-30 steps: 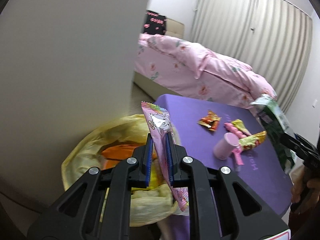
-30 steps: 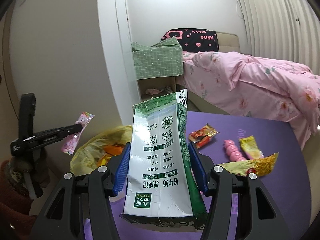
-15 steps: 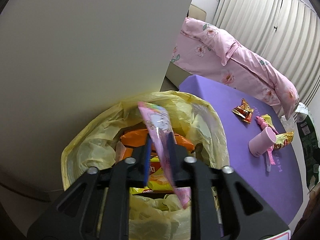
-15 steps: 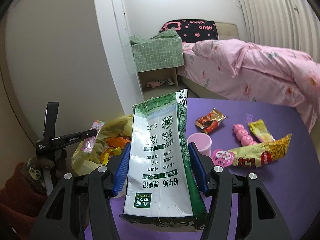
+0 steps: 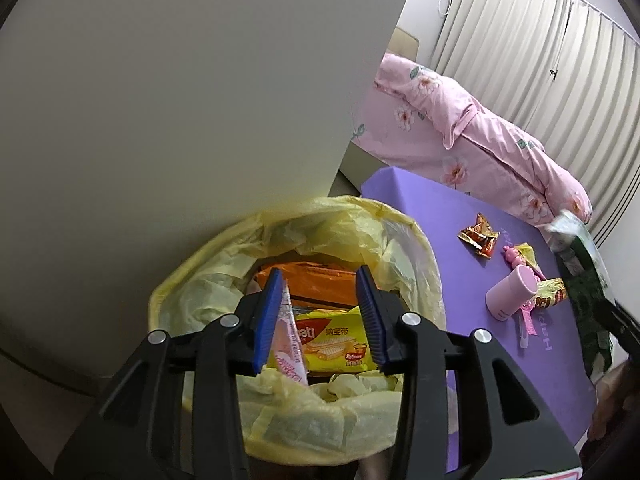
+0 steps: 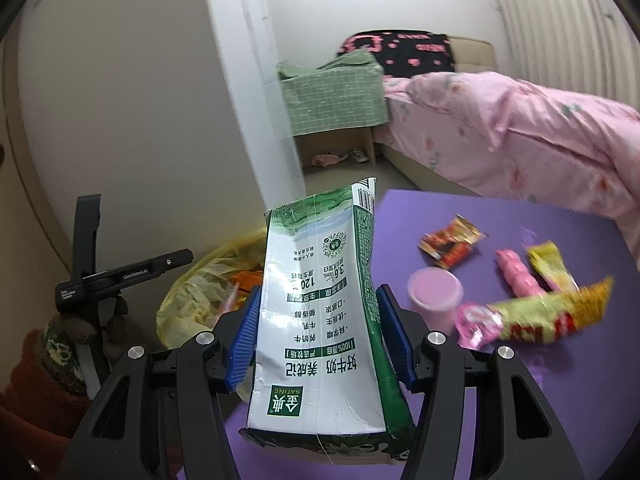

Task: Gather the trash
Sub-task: 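Lower the green-white milk carton into the trash bag and open the right tool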

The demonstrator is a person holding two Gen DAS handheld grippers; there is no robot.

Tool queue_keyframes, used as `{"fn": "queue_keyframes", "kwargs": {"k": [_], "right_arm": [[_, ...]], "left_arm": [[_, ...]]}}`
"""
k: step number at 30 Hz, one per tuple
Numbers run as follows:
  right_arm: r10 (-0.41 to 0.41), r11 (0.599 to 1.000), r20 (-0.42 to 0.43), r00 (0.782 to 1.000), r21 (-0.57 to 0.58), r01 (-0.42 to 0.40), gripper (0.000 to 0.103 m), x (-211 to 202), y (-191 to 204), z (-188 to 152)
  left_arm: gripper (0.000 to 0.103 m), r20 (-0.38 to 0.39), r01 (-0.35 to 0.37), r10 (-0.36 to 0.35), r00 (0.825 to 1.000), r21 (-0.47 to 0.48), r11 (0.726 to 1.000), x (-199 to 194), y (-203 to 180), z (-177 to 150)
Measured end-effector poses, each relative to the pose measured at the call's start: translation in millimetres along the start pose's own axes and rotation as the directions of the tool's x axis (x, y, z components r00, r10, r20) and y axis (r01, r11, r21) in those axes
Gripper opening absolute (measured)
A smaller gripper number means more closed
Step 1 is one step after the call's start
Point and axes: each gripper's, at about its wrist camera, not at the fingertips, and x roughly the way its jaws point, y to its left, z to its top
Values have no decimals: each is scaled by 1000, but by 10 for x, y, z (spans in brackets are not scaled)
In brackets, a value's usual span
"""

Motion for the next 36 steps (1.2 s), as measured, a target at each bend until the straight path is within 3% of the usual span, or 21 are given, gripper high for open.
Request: {"fn": "queue_keyframes", "kwargs": {"k": [6,11,16,20,24,30,36], "right_arm": [[56,984,-12,998,-167,-57,53,444,428,295],[96,965,-116,989,-233,-121,53,1074,670,414],[116,976,-207,971,-156,-150,53,1697,759,395],[135,987,-220,966,-59,-151,53,1942,774,373],[142,990,-174,975,25,-139,53,1998,757,351],[140,989,-23,990,51,-139,54,1896,813,230],[161,987,-142,977,33,-157,54,2072,838,140]], "left_arm": [[40,68,-15,14,998,4,1000,-301,81,1],[41,80,-6,7,997,-18,1000,-397,212,-61],[41,78,-9,14,997,-56,998,-377,384,-99],[41,72,-9,16,997,-91,996,-355,518,-141],[41,79,-5,14,997,-107,994,-383,596,-169],[41,106,-8,21,994,-123,992,-462,666,-200],[41,96,0,12,995,-122,993,-443,650,-229]]}}
